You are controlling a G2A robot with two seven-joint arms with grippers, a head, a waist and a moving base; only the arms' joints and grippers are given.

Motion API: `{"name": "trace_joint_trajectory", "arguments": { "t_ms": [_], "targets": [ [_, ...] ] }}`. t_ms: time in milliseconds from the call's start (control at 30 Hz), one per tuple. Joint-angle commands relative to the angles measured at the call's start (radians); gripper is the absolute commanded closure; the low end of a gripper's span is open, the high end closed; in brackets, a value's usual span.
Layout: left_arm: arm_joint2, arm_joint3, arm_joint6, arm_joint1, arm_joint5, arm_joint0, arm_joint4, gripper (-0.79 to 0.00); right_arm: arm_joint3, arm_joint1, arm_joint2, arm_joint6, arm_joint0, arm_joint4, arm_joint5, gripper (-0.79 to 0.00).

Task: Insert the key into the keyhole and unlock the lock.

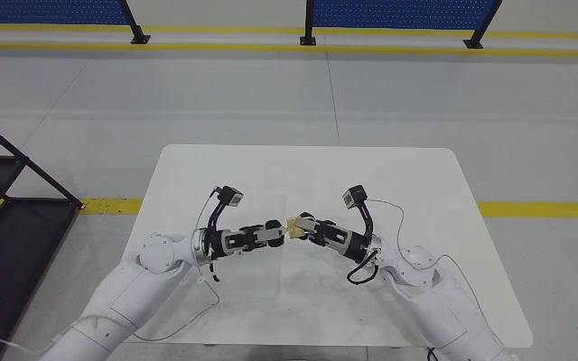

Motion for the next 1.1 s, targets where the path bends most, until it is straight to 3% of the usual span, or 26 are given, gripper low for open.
{"name": "trace_joint_trajectory", "arguments": {
  "t_ms": [0,233,500,633,867,1067],
  "targets": [
    [0.000,0.005,0.003,-0.003,0.002,-0.002,0.009,-0.360,0.000,0.000,0.000,0.000,0.000,0.000,0.000,0.000],
    [-0.006,0.011,0.012,-0.011,0.011,-0.001,0.030,-0.339,0.000,0.000,0.000,0.000,0.000,0.000,0.000,0.000],
    [-0.022,0.004,0.013,-0.016,0.016,0.002,0.049,-0.182,0.000,0.000,0.000,0.000,0.000,0.000,0.000,0.000],
    [-0.029,0.010,0.011,-0.019,0.017,0.003,0.052,-0.065,0.000,0.000,0.000,0.000,0.000,0.000,0.000,0.000],
    [-0.037,0.012,0.010,-0.025,0.021,0.006,0.061,0.000,0.000,0.000,0.000,0.000,0.000,0.000,0.000,0.000],
    [-0.042,0.012,0.023,-0.030,0.028,0.001,0.103,0.000,0.000,0.000,0.000,0.000,0.000,0.000,0.000,0.000]
  ]
}}
